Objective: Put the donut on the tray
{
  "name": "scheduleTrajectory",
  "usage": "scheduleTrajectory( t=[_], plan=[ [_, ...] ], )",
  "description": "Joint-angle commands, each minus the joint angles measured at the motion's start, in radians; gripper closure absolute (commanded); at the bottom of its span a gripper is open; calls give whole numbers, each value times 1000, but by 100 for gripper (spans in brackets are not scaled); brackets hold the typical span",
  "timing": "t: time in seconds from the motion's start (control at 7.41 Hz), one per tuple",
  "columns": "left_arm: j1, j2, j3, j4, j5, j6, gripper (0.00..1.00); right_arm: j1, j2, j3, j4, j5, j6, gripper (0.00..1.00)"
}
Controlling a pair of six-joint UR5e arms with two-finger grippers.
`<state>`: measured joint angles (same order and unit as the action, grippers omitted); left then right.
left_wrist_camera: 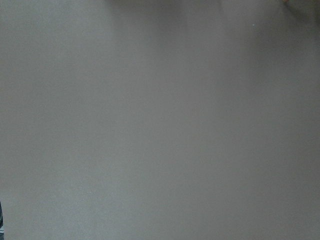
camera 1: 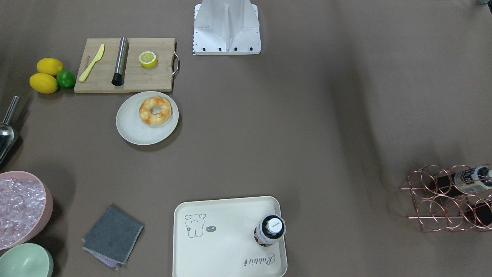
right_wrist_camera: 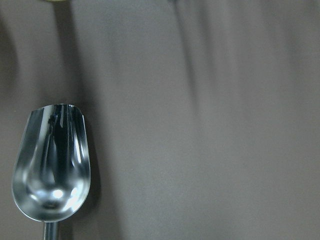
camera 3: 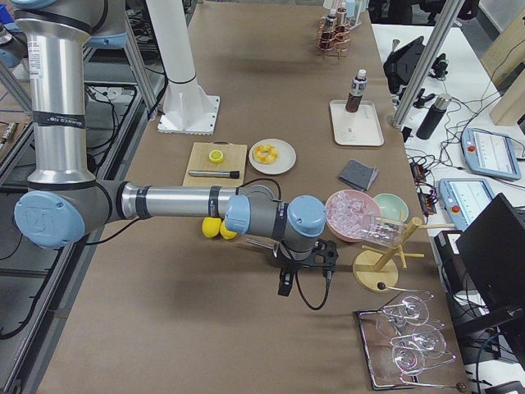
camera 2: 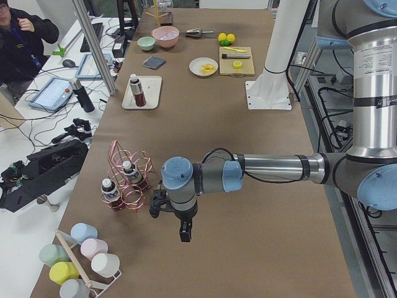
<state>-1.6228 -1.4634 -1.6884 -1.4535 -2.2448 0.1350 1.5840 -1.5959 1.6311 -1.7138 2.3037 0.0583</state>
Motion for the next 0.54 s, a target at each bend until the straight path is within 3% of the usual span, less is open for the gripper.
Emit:
scheduleTrajectory(
  t=[0.0, 0.4],
  plan=[
    [0, 1, 1, -1, 1, 0, 2, -1, -2, 1, 0, 0, -3, 0],
    [1, 5, 1, -1, 1, 2, 2, -1, -4, 1, 0, 0, -9, 0]
  ],
)
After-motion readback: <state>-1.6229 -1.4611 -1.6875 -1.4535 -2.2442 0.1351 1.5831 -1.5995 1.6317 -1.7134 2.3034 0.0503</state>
